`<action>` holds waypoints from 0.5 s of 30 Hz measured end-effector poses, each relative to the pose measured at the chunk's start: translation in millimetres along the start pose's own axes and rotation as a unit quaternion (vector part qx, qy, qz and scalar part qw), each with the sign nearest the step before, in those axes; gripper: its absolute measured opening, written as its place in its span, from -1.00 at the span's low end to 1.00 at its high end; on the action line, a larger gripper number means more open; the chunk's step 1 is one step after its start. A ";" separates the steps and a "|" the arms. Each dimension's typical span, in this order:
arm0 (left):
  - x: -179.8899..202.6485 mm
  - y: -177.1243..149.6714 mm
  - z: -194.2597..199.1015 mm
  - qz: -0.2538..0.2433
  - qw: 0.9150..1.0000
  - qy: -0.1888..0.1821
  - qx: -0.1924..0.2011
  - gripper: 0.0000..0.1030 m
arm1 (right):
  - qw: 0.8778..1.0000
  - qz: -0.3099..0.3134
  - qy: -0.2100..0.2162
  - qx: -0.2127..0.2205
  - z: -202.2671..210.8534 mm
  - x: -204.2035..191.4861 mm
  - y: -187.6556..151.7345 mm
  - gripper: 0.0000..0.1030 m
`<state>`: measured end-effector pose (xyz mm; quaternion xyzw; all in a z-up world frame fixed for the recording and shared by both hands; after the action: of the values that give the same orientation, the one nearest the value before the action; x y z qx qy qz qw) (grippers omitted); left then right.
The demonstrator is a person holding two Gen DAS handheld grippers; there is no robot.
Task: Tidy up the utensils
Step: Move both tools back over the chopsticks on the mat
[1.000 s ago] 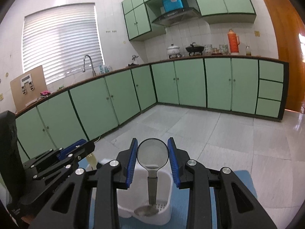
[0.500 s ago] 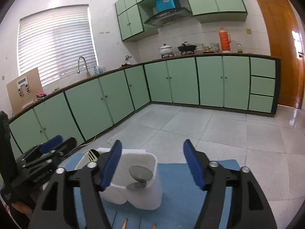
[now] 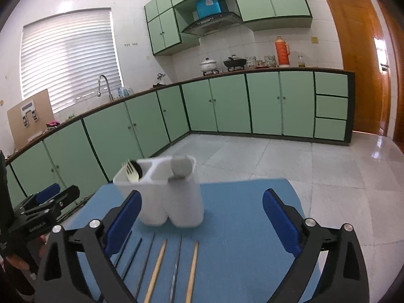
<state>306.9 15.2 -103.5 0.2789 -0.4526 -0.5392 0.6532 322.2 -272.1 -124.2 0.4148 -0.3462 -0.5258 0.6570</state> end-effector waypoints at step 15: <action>-28.5 -97.2 58.3 -0.007 0.997 0.039 -0.060 0.81 | 0.998 -0.011 -0.019 -0.063 59.9 -24.1 -99.7 0.70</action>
<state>210.7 24.1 -169.3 0.2636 -0.3914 -0.5588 0.6820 223.6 -269.6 -190.3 0.3664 -0.3201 -0.5620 0.6689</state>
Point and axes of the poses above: each gripper's, at about its wrist camera, not at the fingertips, and z roughly against the way its jaws point, x to its right, y to its top, the point moved 3 cm from there along -z, roughly the way its jaws point, and after that the axes turned 15 degrees about z, right-handed, at the moved point
